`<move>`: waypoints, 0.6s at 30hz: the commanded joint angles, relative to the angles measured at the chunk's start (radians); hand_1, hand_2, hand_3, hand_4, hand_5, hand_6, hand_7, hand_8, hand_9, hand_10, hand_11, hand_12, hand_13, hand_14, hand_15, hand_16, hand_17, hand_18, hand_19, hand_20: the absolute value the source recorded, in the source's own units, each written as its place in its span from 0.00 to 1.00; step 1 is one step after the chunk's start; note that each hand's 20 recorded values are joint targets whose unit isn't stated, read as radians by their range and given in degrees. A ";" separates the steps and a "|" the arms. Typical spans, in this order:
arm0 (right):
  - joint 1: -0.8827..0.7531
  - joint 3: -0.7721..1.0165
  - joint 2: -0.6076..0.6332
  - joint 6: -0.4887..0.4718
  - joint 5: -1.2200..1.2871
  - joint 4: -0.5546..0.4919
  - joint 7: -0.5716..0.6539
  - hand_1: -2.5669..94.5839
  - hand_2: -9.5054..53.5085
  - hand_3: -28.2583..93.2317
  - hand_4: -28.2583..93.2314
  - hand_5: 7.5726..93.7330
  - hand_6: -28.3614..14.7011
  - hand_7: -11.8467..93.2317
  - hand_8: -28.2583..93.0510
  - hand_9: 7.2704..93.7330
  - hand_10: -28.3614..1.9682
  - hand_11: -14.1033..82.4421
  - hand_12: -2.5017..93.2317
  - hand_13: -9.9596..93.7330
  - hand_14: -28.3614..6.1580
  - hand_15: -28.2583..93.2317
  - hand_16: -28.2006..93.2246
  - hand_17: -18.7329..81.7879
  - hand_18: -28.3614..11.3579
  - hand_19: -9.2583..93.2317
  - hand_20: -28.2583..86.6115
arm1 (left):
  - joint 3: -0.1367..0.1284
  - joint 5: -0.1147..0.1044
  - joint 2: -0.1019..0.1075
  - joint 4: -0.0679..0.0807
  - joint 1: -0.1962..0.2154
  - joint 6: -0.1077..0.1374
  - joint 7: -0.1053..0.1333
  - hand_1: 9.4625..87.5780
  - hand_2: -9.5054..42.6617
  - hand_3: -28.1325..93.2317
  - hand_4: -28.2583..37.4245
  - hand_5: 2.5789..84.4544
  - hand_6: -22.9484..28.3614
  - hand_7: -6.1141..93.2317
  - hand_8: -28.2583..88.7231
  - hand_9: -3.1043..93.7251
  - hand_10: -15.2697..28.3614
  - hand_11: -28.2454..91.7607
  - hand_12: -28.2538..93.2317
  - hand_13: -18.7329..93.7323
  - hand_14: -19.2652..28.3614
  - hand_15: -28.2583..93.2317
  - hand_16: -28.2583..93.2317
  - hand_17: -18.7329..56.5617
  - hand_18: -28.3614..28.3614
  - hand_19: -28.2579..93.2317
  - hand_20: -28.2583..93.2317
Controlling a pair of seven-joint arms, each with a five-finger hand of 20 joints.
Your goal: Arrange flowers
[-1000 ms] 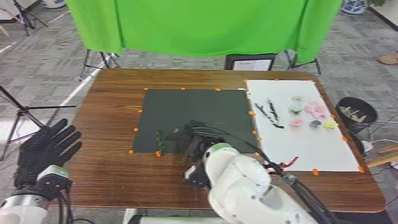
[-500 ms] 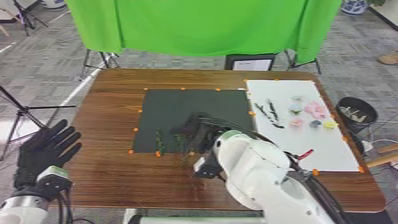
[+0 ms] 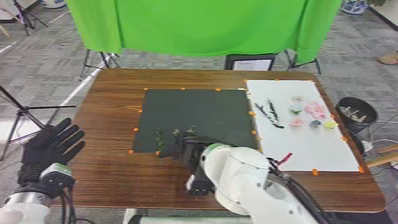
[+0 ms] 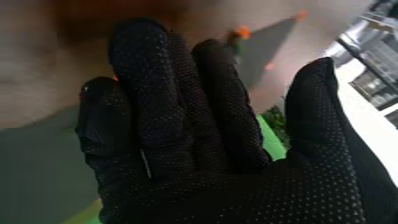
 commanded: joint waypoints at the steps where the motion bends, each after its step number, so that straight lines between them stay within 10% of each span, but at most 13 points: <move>1: 0.001 -0.004 0.001 -0.033 -0.025 0.037 0.044 0.22 0.44 0.79 0.08 0.70 0.42 0.20 0.15 0.71 0.20 0.27 0.19 0.81 0.35 0.64 0.42 0.62 0.08 0.99 0.40 | -0.005 -0.003 -0.006 0.000 0.014 -0.005 0.000 0.22 0.40 0.85 0.03 0.46 0.65 0.19 0.17 0.37 0.74 0.40 0.34 0.35 0.76 0.52 0.19 0.13 0.79 0.54 0.30; 18: 0.062 -0.039 0.058 -0.018 -0.058 0.048 0.015 0.22 0.44 0.79 0.08 0.75 0.38 0.20 0.15 0.63 0.15 0.24 0.15 0.79 0.35 0.62 0.40 0.62 0.09 1.00 0.39 | 0.000 -0.029 0.007 0.000 0.025 -0.001 0.026 0.22 0.41 0.85 0.03 0.46 0.65 0.19 0.17 0.37 0.74 0.40 0.34 0.35 0.76 0.52 0.19 0.13 0.79 0.54 0.30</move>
